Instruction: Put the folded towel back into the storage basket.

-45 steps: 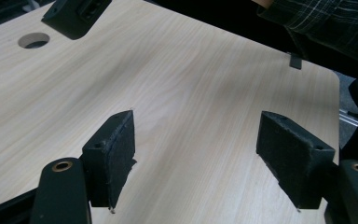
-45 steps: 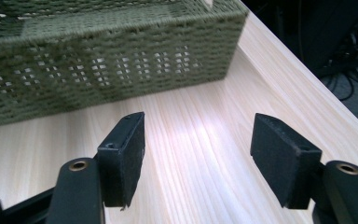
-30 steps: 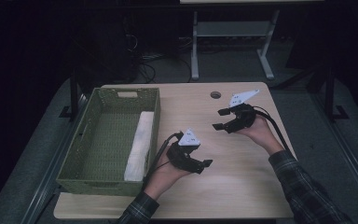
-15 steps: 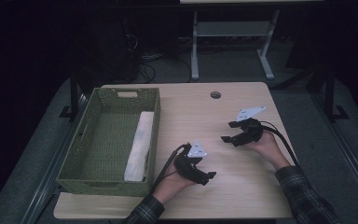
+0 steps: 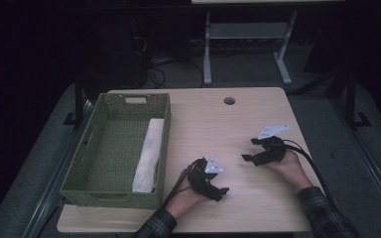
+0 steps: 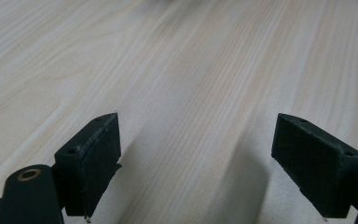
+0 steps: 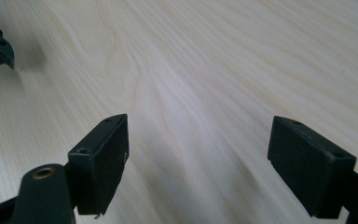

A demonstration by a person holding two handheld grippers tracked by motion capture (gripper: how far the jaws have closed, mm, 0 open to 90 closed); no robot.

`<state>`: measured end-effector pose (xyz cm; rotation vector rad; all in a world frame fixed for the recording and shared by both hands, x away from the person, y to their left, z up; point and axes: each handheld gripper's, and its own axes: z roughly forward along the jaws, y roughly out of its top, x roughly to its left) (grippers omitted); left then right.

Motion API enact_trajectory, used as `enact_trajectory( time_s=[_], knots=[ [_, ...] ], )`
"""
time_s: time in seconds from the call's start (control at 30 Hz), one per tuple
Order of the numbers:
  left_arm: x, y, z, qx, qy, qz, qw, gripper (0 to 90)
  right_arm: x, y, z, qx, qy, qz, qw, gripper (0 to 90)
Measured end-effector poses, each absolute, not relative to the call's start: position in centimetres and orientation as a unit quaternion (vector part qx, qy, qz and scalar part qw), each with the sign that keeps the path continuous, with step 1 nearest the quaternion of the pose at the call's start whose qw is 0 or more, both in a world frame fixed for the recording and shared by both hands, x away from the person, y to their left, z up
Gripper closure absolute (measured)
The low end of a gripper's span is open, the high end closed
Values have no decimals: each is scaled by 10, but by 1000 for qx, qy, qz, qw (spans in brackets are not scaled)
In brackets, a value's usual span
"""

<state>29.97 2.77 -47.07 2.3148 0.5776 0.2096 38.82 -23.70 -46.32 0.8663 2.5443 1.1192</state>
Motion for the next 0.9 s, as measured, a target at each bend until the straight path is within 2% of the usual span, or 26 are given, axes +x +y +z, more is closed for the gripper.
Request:
enact_trajectory(
  time_s=[0.27, 0.4, 0.9],
  knots=[
    [300, 29, -475, 900, 223, 90, 364, 145, 384, -238, -478, 302, 874, 360, 122, 184],
    [300, 31, -478, 896, 219, 91, 375, 135, 383, -241, -479, 309, 870, 367, 111, 174],
    [300, 31, -479, 895, 218, 90, 379, 130, 382, -242, -483, 311, 865, 377, 115, 131]
  ],
)
